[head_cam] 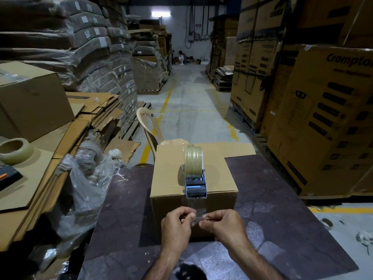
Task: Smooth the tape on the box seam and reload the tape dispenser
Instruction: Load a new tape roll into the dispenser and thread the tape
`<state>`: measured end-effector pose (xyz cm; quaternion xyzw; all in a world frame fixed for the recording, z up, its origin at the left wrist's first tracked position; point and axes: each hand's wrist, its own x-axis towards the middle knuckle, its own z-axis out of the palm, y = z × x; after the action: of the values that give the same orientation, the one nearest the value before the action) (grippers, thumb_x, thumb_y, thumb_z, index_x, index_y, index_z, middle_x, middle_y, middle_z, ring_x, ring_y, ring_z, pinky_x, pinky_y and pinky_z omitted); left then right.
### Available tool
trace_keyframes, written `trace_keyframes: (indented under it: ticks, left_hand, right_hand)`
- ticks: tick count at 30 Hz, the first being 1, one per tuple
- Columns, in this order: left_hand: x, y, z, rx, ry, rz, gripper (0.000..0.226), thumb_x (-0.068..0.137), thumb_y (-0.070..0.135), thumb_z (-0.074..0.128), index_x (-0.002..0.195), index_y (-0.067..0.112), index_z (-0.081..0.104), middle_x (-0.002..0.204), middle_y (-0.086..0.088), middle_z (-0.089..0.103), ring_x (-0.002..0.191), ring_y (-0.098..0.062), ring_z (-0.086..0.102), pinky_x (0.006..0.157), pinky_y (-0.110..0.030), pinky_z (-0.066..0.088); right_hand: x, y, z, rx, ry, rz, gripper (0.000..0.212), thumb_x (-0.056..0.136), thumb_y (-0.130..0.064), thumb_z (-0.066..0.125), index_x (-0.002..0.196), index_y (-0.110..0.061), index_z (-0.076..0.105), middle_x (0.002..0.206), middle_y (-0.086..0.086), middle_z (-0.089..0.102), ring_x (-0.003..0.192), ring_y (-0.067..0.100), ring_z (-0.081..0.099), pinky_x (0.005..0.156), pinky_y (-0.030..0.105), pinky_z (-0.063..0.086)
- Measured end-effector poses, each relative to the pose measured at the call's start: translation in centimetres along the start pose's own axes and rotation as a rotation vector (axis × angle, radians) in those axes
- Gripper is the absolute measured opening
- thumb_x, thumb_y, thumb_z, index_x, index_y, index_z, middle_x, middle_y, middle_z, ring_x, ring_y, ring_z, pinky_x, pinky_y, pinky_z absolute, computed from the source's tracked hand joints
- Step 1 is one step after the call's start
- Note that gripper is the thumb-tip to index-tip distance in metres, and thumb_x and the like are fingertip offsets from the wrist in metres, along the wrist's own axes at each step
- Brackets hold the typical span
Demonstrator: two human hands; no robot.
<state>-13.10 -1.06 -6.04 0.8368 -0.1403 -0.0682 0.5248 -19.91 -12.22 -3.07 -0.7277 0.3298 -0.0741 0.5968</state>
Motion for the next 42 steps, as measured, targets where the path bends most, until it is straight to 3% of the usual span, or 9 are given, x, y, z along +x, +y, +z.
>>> trace_keyframes:
  ticks: [10, 16, 21, 28, 32, 37, 42]
  left_hand:
    - [-0.1, 0.1, -0.1, 0.009, -0.012, -0.005, 0.017, 0.089, 0.015, 0.067, 0.084, 0.031, 0.069, 0.077, 0.011, 0.07, 0.071, 0.006, 0.064, 0.06, -0.004, 0.046]
    - [-0.2, 0.2, -0.2, 0.004, -0.02, -0.002, 0.01, 0.089, 0.016, 0.066, 0.09, 0.024, 0.072, 0.079, 0.013, 0.069, 0.073, 0.017, 0.059, 0.059, -0.002, 0.045]
    - [-0.1, -0.1, -0.6, 0.029, 0.002, -0.022, 0.009, 0.089, 0.019, 0.067, 0.091, 0.026, 0.072, 0.082, 0.015, 0.069, 0.075, 0.004, 0.063, 0.059, -0.002, 0.045]
    - [-0.1, -0.1, -1.1, 0.01, -0.056, -0.018, 0.01, 0.086, 0.021, 0.07, 0.081, 0.03, 0.072, 0.074, 0.011, 0.07, 0.069, 0.001, 0.065, 0.057, -0.007, 0.046]
    - [0.0, -0.4, -1.4, -0.019, -0.062, -0.049, 0.006, 0.084, 0.02, 0.072, 0.082, 0.025, 0.073, 0.07, 0.007, 0.072, 0.063, 0.0, 0.066, 0.057, -0.01, 0.05]
    - [0.0, -0.3, -1.6, -0.027, -0.073, -0.065, 0.004, 0.085, 0.019, 0.072, 0.083, 0.022, 0.073, 0.068, 0.005, 0.072, 0.059, 0.002, 0.065, 0.053, -0.006, 0.046]
    - [-0.2, -0.3, -1.7, -0.01, -0.039, -0.076, 0.007, 0.086, 0.02, 0.07, 0.081, 0.025, 0.073, 0.066, 0.008, 0.069, 0.06, 0.009, 0.06, 0.052, -0.004, 0.042]
  right_hand:
    - [-0.6, 0.1, 0.2, 0.012, 0.045, -0.063, 0.012, 0.069, -0.015, 0.084, 0.066, -0.021, 0.075, 0.062, -0.008, 0.072, 0.055, -0.001, 0.062, 0.047, 0.014, 0.041]
    - [-0.6, 0.5, 0.2, 0.028, 0.07, -0.067, 0.012, 0.068, -0.013, 0.085, 0.065, -0.019, 0.074, 0.061, -0.006, 0.071, 0.054, 0.0, 0.061, 0.049, 0.017, 0.042]
    - [0.3, 1.4, -0.5, 0.017, 0.15, -0.061, 0.018, 0.068, -0.019, 0.086, 0.082, -0.02, 0.075, 0.066, -0.004, 0.073, 0.062, 0.006, 0.065, 0.052, 0.017, 0.044]
    - [0.6, 2.1, 0.6, 0.063, 0.13, -0.062, 0.025, 0.075, -0.032, 0.08, 0.09, -0.02, 0.064, 0.072, -0.003, 0.066, 0.069, 0.009, 0.062, 0.06, 0.024, 0.048]
    - [0.9, 2.3, 1.4, 0.178, 0.088, -0.049, 0.024, 0.079, -0.024, 0.076, 0.095, -0.019, 0.059, 0.075, -0.001, 0.071, 0.079, 0.017, 0.069, 0.067, 0.032, 0.052]
    - [1.5, 2.6, 1.9, 0.153, 0.082, -0.101, 0.027, 0.075, -0.013, 0.079, 0.092, -0.018, 0.059, 0.062, -0.004, 0.068, 0.07, 0.013, 0.066, 0.071, 0.039, 0.053]
    - [2.0, 3.3, 2.1, 0.13, 0.089, -0.143, 0.03, 0.076, -0.008, 0.079, 0.095, -0.017, 0.058, 0.058, -0.002, 0.065, 0.065, 0.014, 0.066, 0.07, 0.037, 0.057]
